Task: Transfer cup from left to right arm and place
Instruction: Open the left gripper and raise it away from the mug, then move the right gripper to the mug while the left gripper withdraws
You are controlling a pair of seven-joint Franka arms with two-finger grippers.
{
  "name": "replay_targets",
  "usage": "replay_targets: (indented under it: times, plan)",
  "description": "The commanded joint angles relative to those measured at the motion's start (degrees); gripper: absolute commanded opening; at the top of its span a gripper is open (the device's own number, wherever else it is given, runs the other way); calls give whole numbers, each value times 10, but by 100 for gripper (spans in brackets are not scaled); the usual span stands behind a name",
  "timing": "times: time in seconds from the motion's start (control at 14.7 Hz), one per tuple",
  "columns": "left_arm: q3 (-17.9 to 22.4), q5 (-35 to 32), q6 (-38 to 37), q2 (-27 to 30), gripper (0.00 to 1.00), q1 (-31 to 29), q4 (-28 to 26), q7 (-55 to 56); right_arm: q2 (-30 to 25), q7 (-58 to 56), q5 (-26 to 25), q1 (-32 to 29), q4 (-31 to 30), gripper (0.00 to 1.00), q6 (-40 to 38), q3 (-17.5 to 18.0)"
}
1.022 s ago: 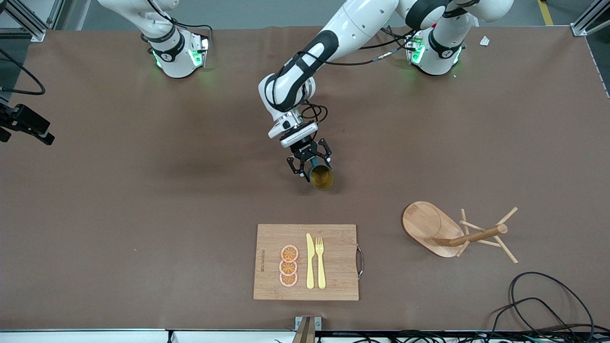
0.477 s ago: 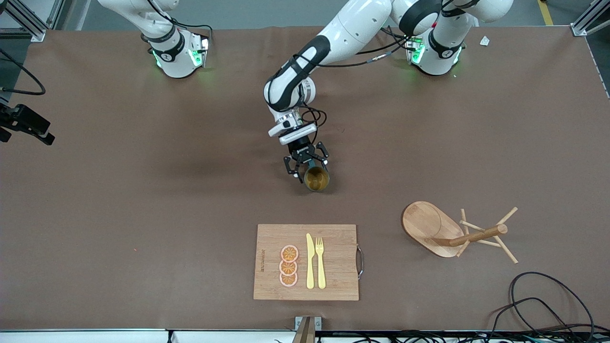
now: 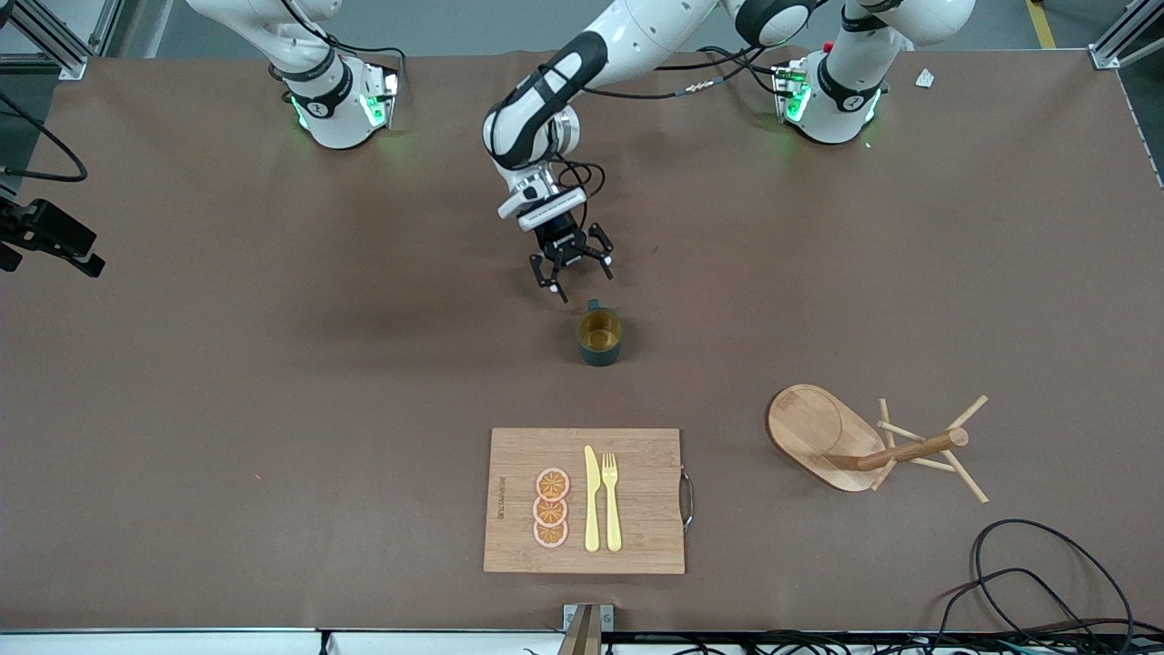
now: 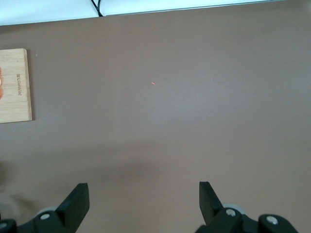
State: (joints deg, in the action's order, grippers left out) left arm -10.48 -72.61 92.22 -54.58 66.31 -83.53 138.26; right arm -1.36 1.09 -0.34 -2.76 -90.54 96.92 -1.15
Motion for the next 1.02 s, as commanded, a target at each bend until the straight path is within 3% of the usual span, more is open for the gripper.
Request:
replay_targets:
  times: [0.0, 0.2, 0.54, 0.75, 0.95]
  plan:
    - [-15, 82, -4, 79, 100, -6, -4, -45, -8, -10, 11, -15, -9, 100, 1, 9]
    - [-12, 160, -3, 148, 100, -27, -2, -113, -8, -10, 11, -14, -8, 100, 2, 9]
    - [-16, 198, 19, 158, 100, -111, 52, -181, 8, -7, 11, 3, -7, 100, -2, 11]
    - [-17, 241, 84, 161, 100, -180, 79, -188, 25, 0, 15, 32, -3, 100, -9, 13]
    - [-16, 310, 105, 203, 100, -241, 79, -289, 56, 50, 40, 54, 7, 100, -3, 13]
